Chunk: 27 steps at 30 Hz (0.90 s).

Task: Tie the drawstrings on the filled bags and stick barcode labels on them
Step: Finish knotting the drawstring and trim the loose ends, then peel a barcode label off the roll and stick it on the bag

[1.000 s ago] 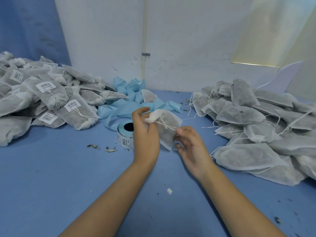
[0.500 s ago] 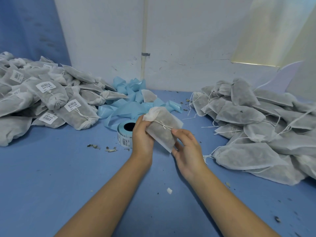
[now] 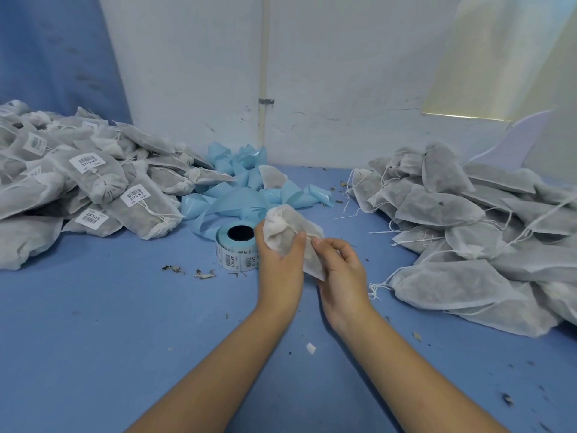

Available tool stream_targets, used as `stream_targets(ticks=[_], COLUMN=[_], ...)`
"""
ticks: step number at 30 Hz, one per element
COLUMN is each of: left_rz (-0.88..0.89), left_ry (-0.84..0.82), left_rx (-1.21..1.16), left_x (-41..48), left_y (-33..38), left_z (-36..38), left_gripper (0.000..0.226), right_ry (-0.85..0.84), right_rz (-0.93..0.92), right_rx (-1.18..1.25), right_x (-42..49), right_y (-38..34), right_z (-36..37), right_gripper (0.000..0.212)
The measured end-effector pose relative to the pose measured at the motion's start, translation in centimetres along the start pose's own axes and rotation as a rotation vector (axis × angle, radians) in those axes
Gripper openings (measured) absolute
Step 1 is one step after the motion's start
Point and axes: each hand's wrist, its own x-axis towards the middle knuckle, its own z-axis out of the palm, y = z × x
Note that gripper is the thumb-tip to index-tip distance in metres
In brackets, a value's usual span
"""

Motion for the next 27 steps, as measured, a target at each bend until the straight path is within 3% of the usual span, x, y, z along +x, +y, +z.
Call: stream_targets(ticks=[8,13,15,18,21,24,27], left_rz=[-0.277,-0.218,-0.112,0.004,0.002,-0.016,-0.010], left_ry=[0.048,0.005,-0.047,-0.159,-0.129,-0.112,-0.122], left_rx=[-0.250,-0.204,-0.086,0.064,0.116,0.159,0.201], left_x=[1.3,1.5,1.7,1.9,2.3,2.7,3.0], left_y=[0.7,1.2,1.5,2.0,1.6,1.3,1.3], left_z=[-1.0,-2.0,-2.7,-4.3,-6.2,-7.3,-8.0], left_gripper=[0.036,0.018,0.017,0.017,0.010,0.012,0.004], right_ry=[-0.123,-0.099,-0.062,-0.218,-0.308,-0.319,-0.285], right_rz=[-0.041,-0.098,-0.144,-0.319,-0.520,-0.515,-0.539], right_rx=[-0.220,-0.392,-0.666,-1.162,-1.601,-1.632,-1.510], right_x=[-0.1,0.9,1.2,1.2,1.1,1.4,1.3], right_y=[0.1,0.4,0.6,1.2,2.1,2.0,1.9], right_z=[-0.4,-0.7,-0.8,-0.5,0.3,0.4,-0.3], right_gripper=[0.012,0.016,0.008,0.041,0.058,0.059,0.043])
